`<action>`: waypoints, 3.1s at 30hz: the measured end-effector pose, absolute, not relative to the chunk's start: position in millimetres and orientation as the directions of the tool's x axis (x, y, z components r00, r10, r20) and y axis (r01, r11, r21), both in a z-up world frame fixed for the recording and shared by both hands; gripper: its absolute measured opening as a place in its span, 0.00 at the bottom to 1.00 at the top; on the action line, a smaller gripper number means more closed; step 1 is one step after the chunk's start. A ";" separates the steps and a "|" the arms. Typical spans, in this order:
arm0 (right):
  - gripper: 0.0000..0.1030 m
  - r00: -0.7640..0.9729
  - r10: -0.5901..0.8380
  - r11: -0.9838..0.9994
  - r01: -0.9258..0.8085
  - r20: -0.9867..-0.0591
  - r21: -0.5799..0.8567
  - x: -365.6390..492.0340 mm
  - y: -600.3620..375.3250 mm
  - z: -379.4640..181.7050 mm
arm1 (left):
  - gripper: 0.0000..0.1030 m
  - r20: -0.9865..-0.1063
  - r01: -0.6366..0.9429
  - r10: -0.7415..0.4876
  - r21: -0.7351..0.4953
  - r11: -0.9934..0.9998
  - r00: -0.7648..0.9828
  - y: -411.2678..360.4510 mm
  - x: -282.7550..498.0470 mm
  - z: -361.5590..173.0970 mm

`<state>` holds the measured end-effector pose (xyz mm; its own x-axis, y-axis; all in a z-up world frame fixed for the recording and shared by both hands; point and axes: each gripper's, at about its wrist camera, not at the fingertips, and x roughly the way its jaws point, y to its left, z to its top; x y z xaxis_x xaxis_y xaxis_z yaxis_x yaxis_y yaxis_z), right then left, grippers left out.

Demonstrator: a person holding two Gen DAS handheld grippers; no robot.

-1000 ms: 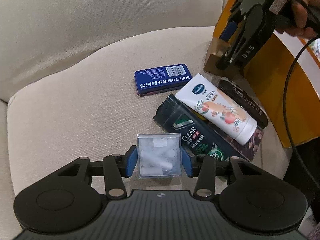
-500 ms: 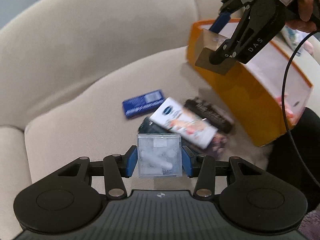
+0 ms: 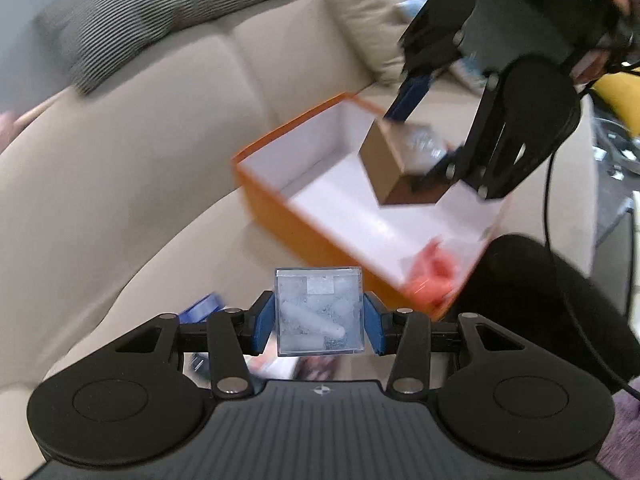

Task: Organize rigid objects
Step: 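Carry the clear cube box and brown box into the shoebox, then open the right gripper over the box while the left gripper lowers and releases the cube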

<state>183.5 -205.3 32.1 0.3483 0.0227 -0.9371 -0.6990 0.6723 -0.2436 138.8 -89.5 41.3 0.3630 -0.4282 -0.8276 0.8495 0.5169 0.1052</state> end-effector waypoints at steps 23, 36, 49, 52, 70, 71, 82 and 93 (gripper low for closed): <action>0.59 -0.061 0.030 0.334 -0.940 -0.998 0.067 188.5 -271.4 -116.5 | 0.51 -0.877 0.936 -0.467 -0.060 0.346 0.116 -205.7 191.9 -35.6; 0.61 -0.258 0.143 0.307 -0.906 -0.956 0.291 219.1 -275.9 -152.1 | 0.51 -0.887 0.936 -0.459 -0.113 0.333 0.056 -210.1 208.2 -63.3; 0.27 -0.185 0.037 0.355 -0.916 -0.982 0.186 234.0 -298.9 -141.2 | 0.51 -0.883 0.936 -0.467 -0.125 0.329 0.047 -215.7 207.4 -67.0; 0.21 -0.170 -0.034 0.312 -0.938 -0.985 0.151 225.8 -302.0 -149.9 | 0.51 -0.878 0.935 -0.476 -0.130 0.331 0.047 -217.1 206.1 -67.2; 0.06 0.033 0.124 0.503 -0.864 -0.992 0.035 196.6 -324.1 -120.4 | 0.51 -0.861 0.942 -0.507 -0.149 0.300 0.025 -231.8 192.1 -65.8; 0.06 0.090 0.140 0.565 -0.825 -0.986 0.005 197.5 -332.4 -110.7 | 0.51 -0.860 0.943 -0.510 -0.154 0.294 0.019 -235.8 190.1 -66.6; 0.07 0.468 0.046 0.856 -0.474 -0.883 -0.206 161.7 -395.6 -48.1 | 0.51 -0.844 0.950 -0.536 -0.189 0.247 -0.028 -287.4 174.1 -76.2; 0.07 0.473 0.040 0.897 -0.405 -0.880 -0.178 162.5 -405.4 -59.6 | 0.51 -0.878 0.944 -0.469 -0.229 0.237 -0.096 -314.6 167.5 -101.6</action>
<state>162.5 -405.4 -59.6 0.4733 0.0395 -0.8800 -0.4051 0.8968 -0.1777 167.5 -314.6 -101.6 -0.0956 -0.4688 -0.8781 0.9442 0.2367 -0.2292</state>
